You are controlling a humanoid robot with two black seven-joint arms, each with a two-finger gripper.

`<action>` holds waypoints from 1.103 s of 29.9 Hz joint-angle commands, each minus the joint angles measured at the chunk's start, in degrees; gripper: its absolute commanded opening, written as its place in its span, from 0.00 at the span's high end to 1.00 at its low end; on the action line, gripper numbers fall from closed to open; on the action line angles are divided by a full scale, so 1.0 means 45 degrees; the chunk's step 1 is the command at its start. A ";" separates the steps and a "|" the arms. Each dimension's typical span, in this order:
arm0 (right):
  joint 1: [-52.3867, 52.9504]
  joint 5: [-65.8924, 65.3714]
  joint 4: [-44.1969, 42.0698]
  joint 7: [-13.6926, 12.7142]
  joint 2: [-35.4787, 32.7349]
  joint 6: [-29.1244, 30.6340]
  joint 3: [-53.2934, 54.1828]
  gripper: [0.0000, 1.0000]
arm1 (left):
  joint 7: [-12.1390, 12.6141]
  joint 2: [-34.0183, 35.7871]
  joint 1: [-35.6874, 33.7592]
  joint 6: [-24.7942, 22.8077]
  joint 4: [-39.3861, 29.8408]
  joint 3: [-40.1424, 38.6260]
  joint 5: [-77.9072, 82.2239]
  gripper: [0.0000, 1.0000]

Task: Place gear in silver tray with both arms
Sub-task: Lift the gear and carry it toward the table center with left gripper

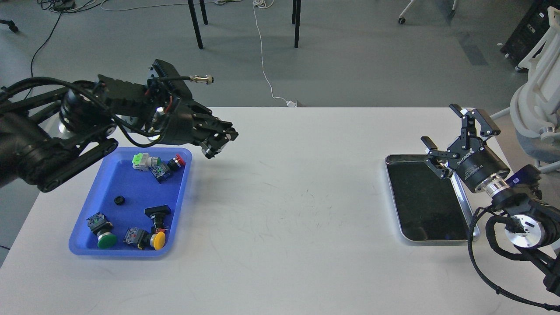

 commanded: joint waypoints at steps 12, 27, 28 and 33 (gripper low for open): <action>0.0780 -0.0001 0.0023 0.0000 -0.0065 0.0020 -0.0232 0.01 | 0.0005 -0.5692 -0.1167 -0.0190 0.3288 0.3261 0.0007 0.88; 0.4725 -0.0001 -0.0054 0.0000 -0.0105 -0.0019 -0.3551 0.01 | 0.0005 -0.6515 -0.1147 -0.0131 0.5028 0.4395 0.0007 0.88; 0.4940 -0.0001 -0.0055 0.0000 -0.0085 -0.0038 -0.3649 0.01 | 0.0005 -0.6515 -0.1147 -0.0131 0.5028 0.4453 0.0007 0.88; 0.5742 -0.0001 -0.0113 0.0000 0.0109 -0.0077 -0.4176 0.01 | 0.0005 -0.6515 -0.1030 -0.0131 0.5048 0.4474 0.0007 0.88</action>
